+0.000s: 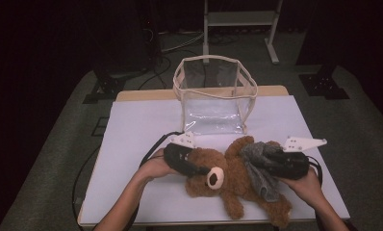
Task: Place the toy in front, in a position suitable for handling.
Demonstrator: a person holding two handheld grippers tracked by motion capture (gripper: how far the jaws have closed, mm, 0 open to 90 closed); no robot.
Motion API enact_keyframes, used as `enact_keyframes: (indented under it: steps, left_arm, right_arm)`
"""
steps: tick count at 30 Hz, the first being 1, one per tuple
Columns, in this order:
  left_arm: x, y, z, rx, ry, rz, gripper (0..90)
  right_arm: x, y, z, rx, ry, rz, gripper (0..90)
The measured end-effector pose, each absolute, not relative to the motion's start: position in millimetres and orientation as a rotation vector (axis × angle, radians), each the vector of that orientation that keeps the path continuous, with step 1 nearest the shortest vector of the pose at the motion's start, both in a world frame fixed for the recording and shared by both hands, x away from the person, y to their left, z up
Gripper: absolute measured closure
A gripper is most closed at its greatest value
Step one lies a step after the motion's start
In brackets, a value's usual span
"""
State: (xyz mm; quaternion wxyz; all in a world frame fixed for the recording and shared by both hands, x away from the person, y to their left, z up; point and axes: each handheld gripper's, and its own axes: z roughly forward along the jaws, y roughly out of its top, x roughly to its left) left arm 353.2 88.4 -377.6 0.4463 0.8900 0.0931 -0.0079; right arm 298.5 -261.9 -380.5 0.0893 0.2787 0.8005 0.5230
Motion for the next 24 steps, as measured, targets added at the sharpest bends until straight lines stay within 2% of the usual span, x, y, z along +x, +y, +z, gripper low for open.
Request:
enact_keyframes:
  steps: [7, 12, 15, 19, 22, 24]
  left_arm:
    - [369, 97, -364, 2.245, 0.209, 0.057, 34.9]
    - [377, 116, -357, 2.249, 0.205, 0.158, 34.7]
    - [375, 120, -360, 2.237, 0.212, 0.158, 33.6]
    - [366, 127, -372, 2.222, 0.231, 0.144, 27.2]
    - [358, 136, -382, 2.205, 0.274, 0.13, 18.2]
    - [355, 141, -380, 2.164, 0.291, 0.12, 15.4]
  right_arm:
    - [329, -255, -369, 0.835, 2.364, 1.569, 67.6]
    - [352, -248, -362, 0.841, 2.374, 1.541, 67.5]
    - [360, -243, -365, 0.853, 2.389, 1.524, 67.4]
    - [369, -235, -381, 0.886, 2.464, 1.525, 67.5]
    - [355, -229, -389, 0.852, 2.493, 1.569, 67.6]
    - [342, -227, -389, 0.812, 2.49, 1.552, 67.8]
